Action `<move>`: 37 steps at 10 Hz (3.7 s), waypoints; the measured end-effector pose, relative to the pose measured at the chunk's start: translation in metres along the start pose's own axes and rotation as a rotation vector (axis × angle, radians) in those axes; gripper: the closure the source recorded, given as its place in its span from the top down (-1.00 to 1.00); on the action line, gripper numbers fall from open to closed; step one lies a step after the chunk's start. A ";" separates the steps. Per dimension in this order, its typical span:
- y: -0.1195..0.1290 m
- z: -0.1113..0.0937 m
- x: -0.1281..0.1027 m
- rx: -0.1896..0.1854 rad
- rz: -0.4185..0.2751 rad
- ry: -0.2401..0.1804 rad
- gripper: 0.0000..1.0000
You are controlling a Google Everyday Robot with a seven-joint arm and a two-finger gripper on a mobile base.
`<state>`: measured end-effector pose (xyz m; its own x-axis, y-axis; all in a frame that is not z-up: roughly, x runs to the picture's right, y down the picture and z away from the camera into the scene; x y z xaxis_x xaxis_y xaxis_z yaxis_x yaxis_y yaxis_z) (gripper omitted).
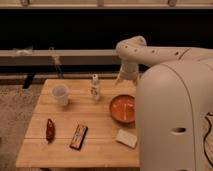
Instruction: Place the pepper on the white sponge
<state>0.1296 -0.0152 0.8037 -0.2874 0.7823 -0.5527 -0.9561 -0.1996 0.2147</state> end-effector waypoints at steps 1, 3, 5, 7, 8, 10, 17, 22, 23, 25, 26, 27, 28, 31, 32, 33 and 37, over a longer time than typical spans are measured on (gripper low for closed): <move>0.000 0.000 0.000 0.000 0.000 0.000 0.60; 0.000 0.000 0.000 0.000 0.000 0.000 0.60; 0.000 0.000 0.000 0.000 0.000 0.000 0.60; 0.000 0.000 0.000 0.000 0.000 0.000 0.60; 0.000 0.000 0.000 0.000 0.000 0.000 0.60; 0.000 0.000 0.000 0.000 0.000 0.000 0.60; 0.000 0.000 0.000 0.000 0.000 0.000 0.60; 0.000 0.000 0.000 -0.003 -0.002 -0.002 0.60; 0.004 -0.004 0.004 -0.013 -0.025 -0.010 0.60; 0.018 -0.015 0.022 -0.036 -0.092 -0.028 0.60; 0.026 -0.021 0.043 -0.048 -0.139 -0.035 0.60; 0.035 -0.027 0.066 -0.059 -0.178 -0.040 0.60; 0.044 -0.031 0.089 -0.064 -0.217 -0.046 0.60; 0.079 -0.040 0.160 -0.089 -0.341 -0.060 0.60; 0.088 -0.042 0.176 -0.095 -0.367 -0.063 0.60; 0.105 -0.045 0.201 -0.101 -0.412 -0.066 0.60; 0.174 -0.050 0.283 -0.119 -0.576 -0.068 0.60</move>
<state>-0.1208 0.1424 0.6443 0.2807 0.8197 -0.4993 -0.9579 0.2071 -0.1986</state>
